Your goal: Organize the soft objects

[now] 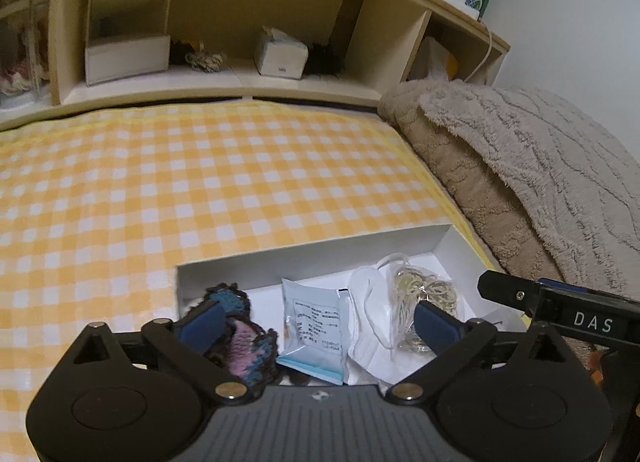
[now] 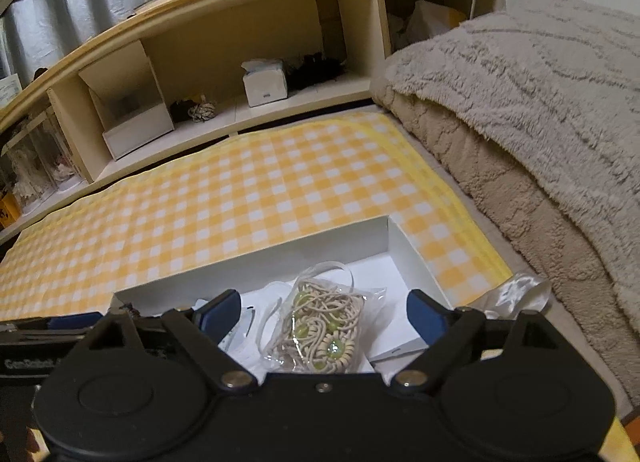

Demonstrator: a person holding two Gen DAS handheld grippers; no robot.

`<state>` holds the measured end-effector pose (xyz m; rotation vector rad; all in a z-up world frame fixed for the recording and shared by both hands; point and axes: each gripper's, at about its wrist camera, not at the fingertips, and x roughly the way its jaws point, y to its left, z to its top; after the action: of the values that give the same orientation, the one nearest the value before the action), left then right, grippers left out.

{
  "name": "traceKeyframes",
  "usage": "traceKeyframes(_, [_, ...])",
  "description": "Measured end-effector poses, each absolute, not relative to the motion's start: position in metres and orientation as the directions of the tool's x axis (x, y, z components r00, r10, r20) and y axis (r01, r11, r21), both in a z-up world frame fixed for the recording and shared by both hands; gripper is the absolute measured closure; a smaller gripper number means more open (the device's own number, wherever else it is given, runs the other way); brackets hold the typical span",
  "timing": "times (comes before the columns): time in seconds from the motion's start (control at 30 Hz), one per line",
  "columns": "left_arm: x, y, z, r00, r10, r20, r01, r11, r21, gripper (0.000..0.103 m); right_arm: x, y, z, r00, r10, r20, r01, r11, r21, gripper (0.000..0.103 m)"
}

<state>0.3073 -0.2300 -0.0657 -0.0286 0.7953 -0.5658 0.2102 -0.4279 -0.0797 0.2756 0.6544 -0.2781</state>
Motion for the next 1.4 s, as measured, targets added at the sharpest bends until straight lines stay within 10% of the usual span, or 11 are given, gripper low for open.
traceKeyframes(1.4, [0.131, -0.091, 0.036, 0.714, -0.447, -0.539, 0.428, 0.888, -0.169, 0.0, 0.031, -0.314, 0.018, 0.876, -0.169, -0.452, 0.224, 0.972, 0.072, 0.0])
